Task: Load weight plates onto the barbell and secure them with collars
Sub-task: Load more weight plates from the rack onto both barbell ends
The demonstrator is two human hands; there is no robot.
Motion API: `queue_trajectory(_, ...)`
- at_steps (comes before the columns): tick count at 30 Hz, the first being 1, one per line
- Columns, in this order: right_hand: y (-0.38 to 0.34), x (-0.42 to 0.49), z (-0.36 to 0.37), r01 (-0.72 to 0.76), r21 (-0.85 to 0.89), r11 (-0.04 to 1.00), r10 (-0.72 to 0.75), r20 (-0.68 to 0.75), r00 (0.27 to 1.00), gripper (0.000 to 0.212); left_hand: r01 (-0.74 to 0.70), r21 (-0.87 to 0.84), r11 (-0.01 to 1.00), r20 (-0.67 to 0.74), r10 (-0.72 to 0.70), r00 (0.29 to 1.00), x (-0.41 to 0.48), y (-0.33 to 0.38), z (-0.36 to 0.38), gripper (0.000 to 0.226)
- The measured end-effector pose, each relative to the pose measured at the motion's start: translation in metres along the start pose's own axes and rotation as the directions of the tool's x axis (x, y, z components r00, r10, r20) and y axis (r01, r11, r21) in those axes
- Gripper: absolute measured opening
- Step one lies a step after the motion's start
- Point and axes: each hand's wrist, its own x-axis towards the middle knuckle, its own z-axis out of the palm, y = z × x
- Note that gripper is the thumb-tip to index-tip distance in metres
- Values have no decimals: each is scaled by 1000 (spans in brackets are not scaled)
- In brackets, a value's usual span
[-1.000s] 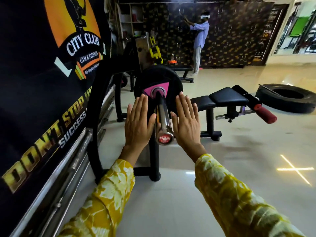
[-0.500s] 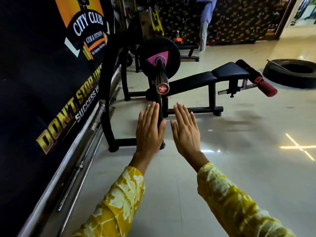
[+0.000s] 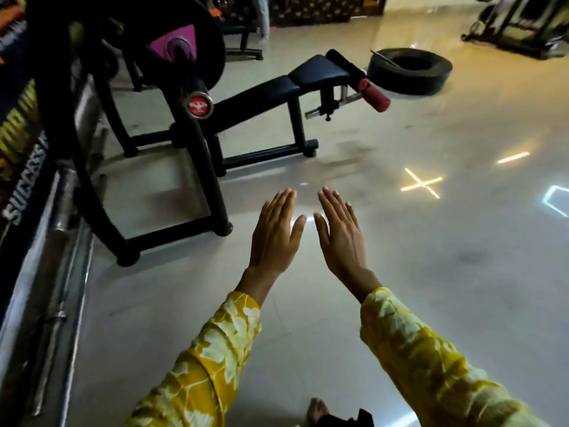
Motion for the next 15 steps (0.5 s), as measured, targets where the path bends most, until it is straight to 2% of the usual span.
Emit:
queue_trajectory(10,105,3,-22,-287,-144,947,285,-29,958,48,-134,-104,986,235,155,960,46,42,98,50)
queue_trajectory(15,183,34,-26,-377,-175,909,381,-14,925,49,-135,-122,983,318,167,933,100,66,171,52)
